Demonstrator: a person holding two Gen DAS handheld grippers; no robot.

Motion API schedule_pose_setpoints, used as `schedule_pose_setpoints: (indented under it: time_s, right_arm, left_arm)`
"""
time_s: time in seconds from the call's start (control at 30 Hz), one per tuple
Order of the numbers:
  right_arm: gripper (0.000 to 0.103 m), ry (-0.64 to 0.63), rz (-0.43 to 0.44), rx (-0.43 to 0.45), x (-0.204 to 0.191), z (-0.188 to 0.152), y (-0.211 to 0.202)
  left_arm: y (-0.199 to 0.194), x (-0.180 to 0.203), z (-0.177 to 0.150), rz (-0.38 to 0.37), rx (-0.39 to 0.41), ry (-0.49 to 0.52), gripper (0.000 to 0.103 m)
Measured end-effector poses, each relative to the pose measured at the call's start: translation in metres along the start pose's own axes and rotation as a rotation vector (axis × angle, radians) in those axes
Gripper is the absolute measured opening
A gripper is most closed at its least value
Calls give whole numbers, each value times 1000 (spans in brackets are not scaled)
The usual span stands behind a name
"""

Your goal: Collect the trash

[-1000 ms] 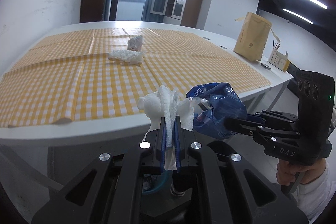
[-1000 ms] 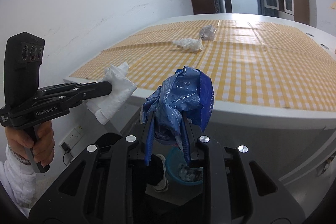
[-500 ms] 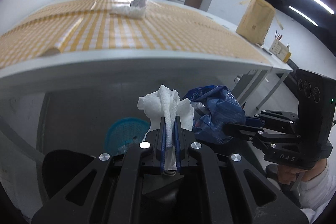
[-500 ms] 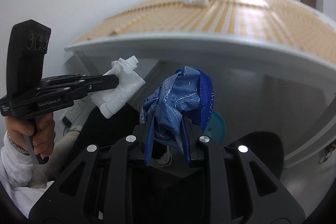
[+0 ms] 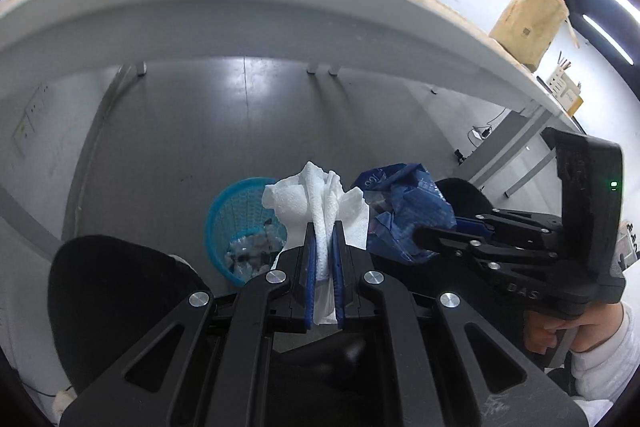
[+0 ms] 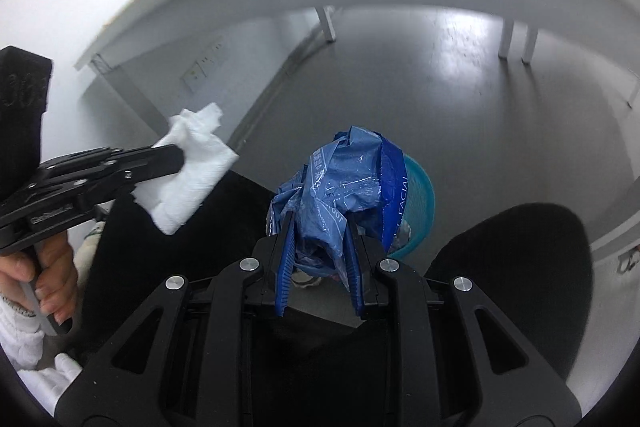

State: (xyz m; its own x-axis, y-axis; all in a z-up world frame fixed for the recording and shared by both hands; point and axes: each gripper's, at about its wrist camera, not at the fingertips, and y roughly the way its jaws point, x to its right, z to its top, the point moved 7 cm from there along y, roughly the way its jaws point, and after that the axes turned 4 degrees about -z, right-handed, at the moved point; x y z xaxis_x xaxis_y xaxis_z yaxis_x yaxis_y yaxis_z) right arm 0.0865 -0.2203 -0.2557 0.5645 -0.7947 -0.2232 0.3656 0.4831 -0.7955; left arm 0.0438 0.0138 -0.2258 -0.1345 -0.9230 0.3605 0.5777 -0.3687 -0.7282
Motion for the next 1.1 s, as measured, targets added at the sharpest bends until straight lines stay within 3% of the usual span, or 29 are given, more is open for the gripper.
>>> schedule_pose_setpoints:
  time_s: [0.47, 0.63, 0.93, 1.1]
  right_arm:
    - [21, 114, 9, -138, 23, 1, 87]
    - [22, 111, -7, -172, 24, 2, 105]
    - [22, 151, -28, -234, 34, 10, 145]
    - [22, 190, -31, -303, 44, 17, 185]
  left_arm:
    - [71, -59, -16, 60, -104, -132, 6]
    - [88, -68, -7, 22, -96, -200, 6]
    - [129, -82, 4, 54, -135, -256, 6]
    - [148, -99, 9, 39, -158, -364, 6]
